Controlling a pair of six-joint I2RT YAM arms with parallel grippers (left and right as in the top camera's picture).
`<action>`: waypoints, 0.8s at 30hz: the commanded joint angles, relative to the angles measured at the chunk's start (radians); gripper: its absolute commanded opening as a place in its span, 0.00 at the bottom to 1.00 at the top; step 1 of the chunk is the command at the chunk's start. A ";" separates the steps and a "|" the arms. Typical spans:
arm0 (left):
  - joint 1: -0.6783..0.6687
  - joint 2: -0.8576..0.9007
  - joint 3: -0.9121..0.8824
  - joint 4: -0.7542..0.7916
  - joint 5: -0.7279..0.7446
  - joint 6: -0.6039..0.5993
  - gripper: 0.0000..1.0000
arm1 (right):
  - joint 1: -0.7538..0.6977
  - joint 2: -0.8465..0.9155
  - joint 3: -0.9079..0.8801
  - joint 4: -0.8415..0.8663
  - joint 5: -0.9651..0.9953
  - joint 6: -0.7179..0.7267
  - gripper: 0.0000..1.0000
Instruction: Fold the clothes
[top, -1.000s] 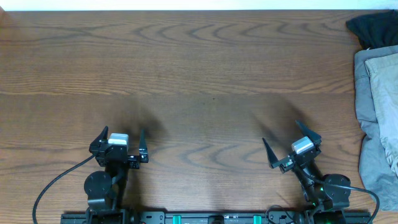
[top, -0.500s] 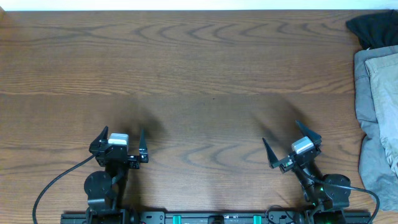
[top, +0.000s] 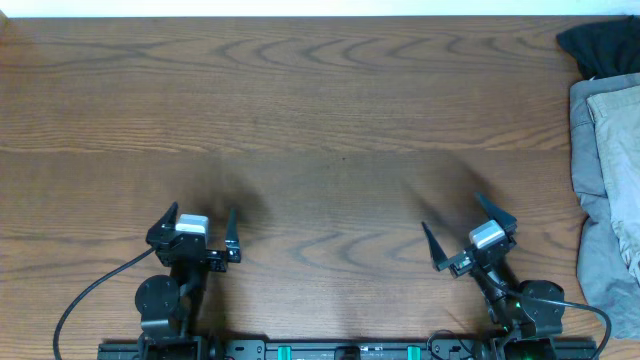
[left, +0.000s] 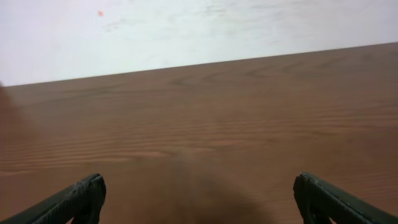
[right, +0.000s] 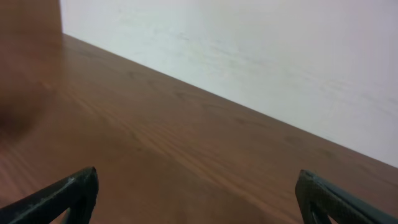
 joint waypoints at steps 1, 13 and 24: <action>0.005 0.002 -0.026 -0.003 0.143 -0.113 0.98 | -0.010 0.004 -0.002 -0.005 -0.087 -0.010 0.99; 0.005 0.002 -0.024 0.004 0.224 -0.238 0.98 | -0.010 0.004 -0.002 0.209 -0.282 0.069 0.99; 0.005 0.002 0.000 0.024 0.225 -0.238 0.98 | -0.011 0.004 -0.001 0.156 -0.125 0.240 0.99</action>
